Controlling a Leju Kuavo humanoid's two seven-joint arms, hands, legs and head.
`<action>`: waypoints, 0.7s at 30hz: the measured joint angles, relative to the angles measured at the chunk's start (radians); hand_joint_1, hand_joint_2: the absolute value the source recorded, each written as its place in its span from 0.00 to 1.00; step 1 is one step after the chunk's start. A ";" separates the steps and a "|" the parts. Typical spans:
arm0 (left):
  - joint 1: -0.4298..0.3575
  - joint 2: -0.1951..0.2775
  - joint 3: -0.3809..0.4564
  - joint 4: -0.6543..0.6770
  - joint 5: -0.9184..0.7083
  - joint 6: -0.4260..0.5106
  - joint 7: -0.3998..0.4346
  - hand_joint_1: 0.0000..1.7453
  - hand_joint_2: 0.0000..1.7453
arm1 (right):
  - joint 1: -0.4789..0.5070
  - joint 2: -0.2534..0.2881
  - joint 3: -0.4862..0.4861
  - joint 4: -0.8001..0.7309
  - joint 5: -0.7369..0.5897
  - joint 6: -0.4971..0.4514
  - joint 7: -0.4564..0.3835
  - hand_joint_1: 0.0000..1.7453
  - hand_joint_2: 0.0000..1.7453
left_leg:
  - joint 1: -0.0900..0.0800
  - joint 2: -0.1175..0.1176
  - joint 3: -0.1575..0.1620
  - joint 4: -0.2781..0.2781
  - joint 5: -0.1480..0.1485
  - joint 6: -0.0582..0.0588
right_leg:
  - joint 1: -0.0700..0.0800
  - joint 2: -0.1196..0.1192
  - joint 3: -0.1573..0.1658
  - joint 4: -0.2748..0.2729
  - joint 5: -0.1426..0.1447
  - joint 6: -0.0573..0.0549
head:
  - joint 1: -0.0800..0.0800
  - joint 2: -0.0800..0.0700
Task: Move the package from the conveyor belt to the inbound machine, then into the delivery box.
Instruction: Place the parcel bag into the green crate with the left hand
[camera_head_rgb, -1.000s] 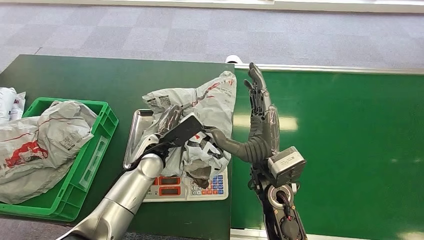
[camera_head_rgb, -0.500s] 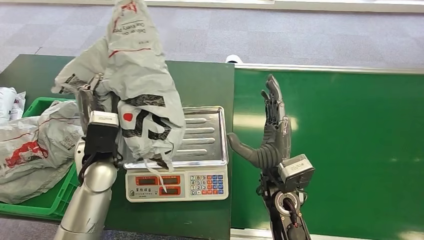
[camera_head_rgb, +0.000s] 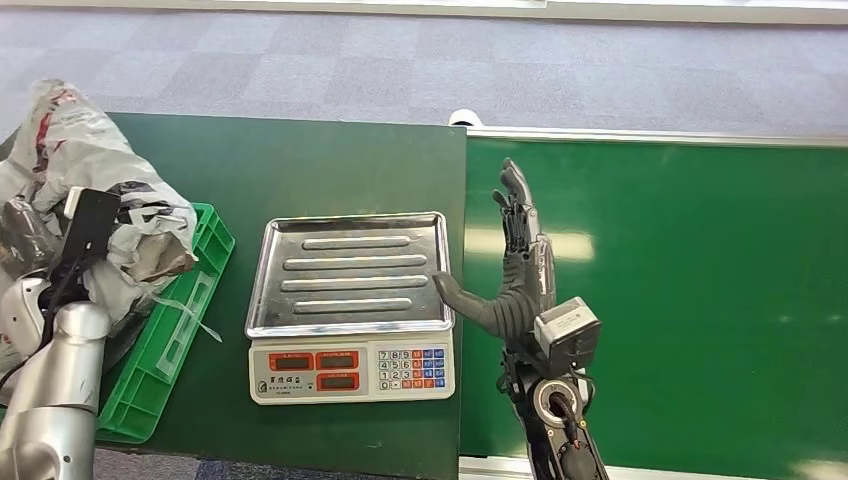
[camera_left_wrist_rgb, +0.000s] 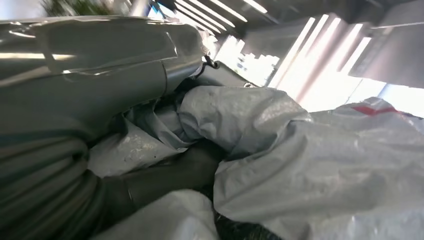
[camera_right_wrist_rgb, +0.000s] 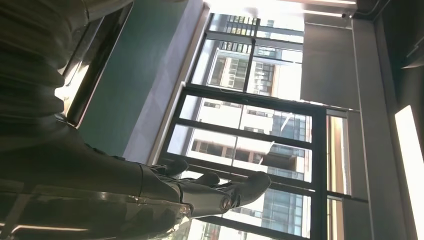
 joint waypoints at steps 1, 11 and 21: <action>-0.007 0.016 0.017 0.047 -0.061 0.019 0.048 1.00 1.00 | -0.008 0.003 0.007 0.010 -0.004 0.000 0.005 0.00 1.00 | 0.000 0.000 0.000 0.000 0.000 0.000 | 0.000 0.000 0.000 0.000 0.000 0.000 | 0.000 0.000; -0.025 0.123 0.169 0.263 -0.415 0.059 0.269 0.57 1.00 | -0.057 0.022 0.066 0.072 -0.029 -0.003 0.033 0.00 1.00 | 0.000 0.000 0.000 0.000 0.000 -0.001 | 0.000 0.000 0.000 0.000 0.000 0.000 | 0.000 0.000; -0.019 0.091 0.260 0.243 -0.066 -0.069 0.009 0.00 1.00 | -0.073 0.031 0.083 0.104 -0.034 0.000 0.052 0.00 1.00 | 0.000 -0.002 0.001 0.000 0.000 -0.001 | 0.000 -0.001 0.000 0.000 0.000 0.000 | 0.000 0.000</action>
